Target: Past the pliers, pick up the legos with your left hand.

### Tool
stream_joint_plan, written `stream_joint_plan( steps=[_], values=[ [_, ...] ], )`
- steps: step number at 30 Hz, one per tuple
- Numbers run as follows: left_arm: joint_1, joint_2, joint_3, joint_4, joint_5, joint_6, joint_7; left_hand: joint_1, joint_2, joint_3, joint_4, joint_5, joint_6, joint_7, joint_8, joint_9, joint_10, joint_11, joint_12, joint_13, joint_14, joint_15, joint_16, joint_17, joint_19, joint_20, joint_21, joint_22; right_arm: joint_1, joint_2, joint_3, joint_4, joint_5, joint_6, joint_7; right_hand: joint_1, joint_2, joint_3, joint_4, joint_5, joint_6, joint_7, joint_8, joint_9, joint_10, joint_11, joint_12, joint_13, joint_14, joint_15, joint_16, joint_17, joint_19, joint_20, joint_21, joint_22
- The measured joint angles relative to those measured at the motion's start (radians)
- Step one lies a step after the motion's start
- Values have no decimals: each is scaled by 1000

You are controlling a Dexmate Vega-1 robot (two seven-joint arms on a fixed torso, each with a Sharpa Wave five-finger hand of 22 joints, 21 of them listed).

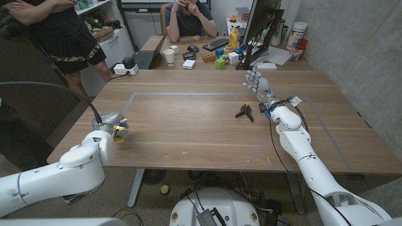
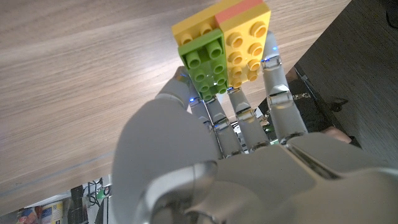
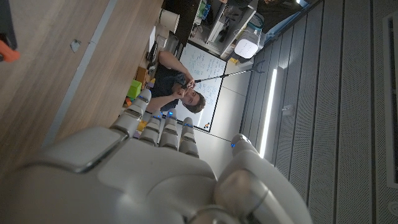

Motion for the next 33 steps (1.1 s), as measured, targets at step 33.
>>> stream_joint_plan(
  steps=[33],
  values=[
    [168, -26, -213, -43, -10, 26, 260, 0, 0, 17, 3, 4, 23, 2, -7, 0, 14, -4, -18, 8, 35, -26, -35, 1, 3, 3, 37, 0, 7, 3, 5, 25, 3, 15, 13, -5, -5, -8, 0, 0, 9, 2, 0, 0, 0, 0, 0, 0, 0, 0, 0, 0, -4, 4, 0, 0]
  ],
)
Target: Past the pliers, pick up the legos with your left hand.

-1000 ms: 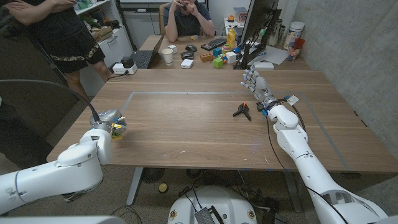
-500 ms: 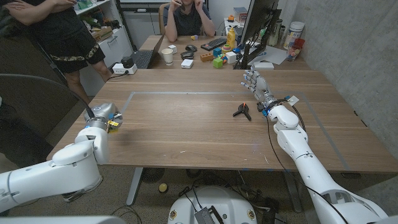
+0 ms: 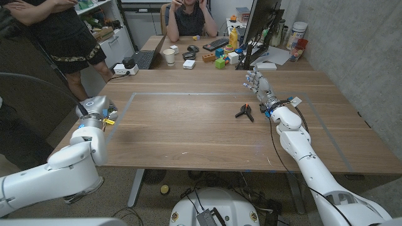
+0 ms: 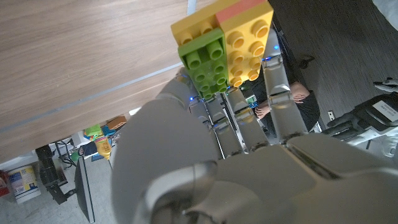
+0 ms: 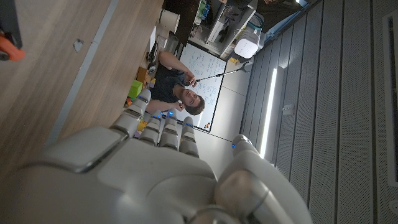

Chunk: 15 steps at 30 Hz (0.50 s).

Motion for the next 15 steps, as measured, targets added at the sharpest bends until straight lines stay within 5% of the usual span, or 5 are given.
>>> stream_joint_plan(
  steps=[15],
  values=[
    [60, -37, -94, -4, 75, -14, 34, -7, 7, 0, 0, -1, 7, 0, 0, 0, 9, 2, -1, 3, 9, -2, -4, 0, 0, 0, 15, 0, 7, 3, 2, 19, 0, 8, 4, -4, -4, -8, 0, 8, 0, 0, 0, 0, 0, 0, 0, 0, 0, 0, 0, 0, 0, 0, 0, 0]
  ],
)
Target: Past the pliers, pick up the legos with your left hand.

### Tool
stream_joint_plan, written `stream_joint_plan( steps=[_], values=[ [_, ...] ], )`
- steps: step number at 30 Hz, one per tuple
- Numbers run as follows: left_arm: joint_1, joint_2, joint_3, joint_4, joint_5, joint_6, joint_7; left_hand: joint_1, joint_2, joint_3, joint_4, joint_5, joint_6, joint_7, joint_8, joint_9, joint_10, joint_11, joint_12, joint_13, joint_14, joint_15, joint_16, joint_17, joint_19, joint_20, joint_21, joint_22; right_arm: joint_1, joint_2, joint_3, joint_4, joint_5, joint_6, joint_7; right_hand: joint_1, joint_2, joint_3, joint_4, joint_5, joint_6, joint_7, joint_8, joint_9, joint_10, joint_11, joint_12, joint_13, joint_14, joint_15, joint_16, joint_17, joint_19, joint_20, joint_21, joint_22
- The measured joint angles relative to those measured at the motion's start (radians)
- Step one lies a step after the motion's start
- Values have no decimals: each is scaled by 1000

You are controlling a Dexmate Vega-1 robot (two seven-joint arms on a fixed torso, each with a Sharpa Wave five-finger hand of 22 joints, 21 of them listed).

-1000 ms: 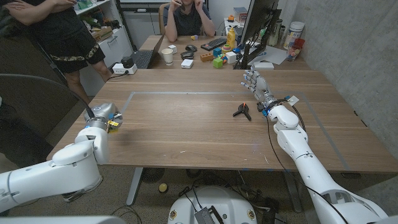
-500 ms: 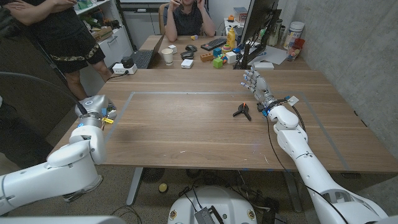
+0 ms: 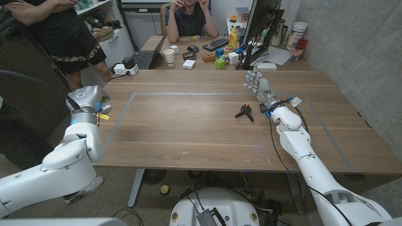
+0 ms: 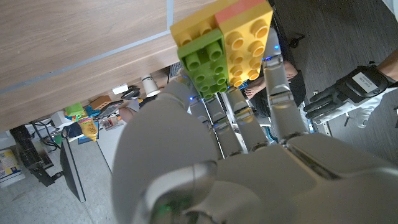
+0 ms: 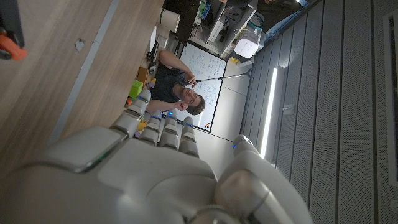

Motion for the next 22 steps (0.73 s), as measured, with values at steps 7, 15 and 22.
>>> stream_joint_plan(
  steps=[7, 15, 22],
  values=[
    [18, -20, -29, -6, 39, -2, 0, -1, 1, 0, 0, 0, 2, 2, 0, 0, 7, 4, 0, 0, 5, -5, -6, 0, 0, 0, 6, 0, 2, 2, 2, 9, 1, 9, 2, 0, 0, 0, 0, 0, 0, 0, 0, 0, 4, 4, 0, 0, 0, 0, 0, 0, 0, 0, 0, 0],
    [21, -30, -35, -8, 73, -5, -14, -6, 6, 0, 0, 0, 11, 0, 0, 0, 12, -2, -4, 0, 22, -15, -10, -1, 0, 0, 11, 0, 2, 4, 5, 14, 4, 15, 3, -4, -4, 0, 0, 0, 5, 5, 0, 0, 4, 4, 0, 0, 0, 0, 0, 0, 0, 0, 0, 0],
    [19, -39, -36, -8, 101, -8, -32, -6, 6, 40, 15, -3, 20, -2, 0, 0, 15, -5, -4, 0, 44, -37, -15, -1, 0, 0, 21, 0, 0, 5, 9, 15, 5, 19, 3, -4, -4, 0, 0, 0, 5, 5, 0, 0, 4, 4, 0, 0, 0, 0, 0, 0, 0, 0, 0, 0]
  ],
)
